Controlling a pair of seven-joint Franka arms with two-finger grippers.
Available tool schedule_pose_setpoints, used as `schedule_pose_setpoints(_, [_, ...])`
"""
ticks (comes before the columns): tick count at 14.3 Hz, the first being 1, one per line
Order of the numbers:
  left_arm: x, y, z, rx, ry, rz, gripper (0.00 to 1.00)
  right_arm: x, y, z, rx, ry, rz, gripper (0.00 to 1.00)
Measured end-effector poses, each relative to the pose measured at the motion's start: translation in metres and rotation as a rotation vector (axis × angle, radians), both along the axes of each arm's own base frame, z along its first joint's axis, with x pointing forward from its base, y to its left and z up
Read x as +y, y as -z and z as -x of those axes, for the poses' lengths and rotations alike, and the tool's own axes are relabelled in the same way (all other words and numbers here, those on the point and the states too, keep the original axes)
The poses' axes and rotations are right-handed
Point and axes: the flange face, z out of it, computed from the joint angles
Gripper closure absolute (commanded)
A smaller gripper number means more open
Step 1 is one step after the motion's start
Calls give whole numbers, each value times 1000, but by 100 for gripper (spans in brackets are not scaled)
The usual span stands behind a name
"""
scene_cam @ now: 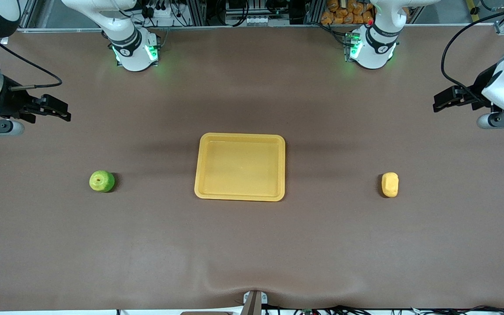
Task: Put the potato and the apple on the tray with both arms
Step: 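Move the right gripper toward the green apple while the left gripper approaches the potato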
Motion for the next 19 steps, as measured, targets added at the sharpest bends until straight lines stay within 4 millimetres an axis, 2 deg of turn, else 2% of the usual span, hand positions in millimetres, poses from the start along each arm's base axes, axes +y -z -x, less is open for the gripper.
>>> schedule_pose_setpoints(2, [0, 7, -4, 7, 1, 1, 0, 0, 1, -1, -5, -1, 0, 0])
schedule_pose_setpoints(7, [0, 35, -19, 34, 2, -1, 0, 11, 20, -9, -16, -18, -1, 0])
schedule_pose_setpoints(12, [-1, 85, -33, 1, 11, -3, 0, 30, 36, -15, -23, -52, -2, 0])
schedule_pose_setpoints(19, [-6, 160, -38, -37, 26, 8, 0, 44, 83, -21, -62, -101, -6, 0])
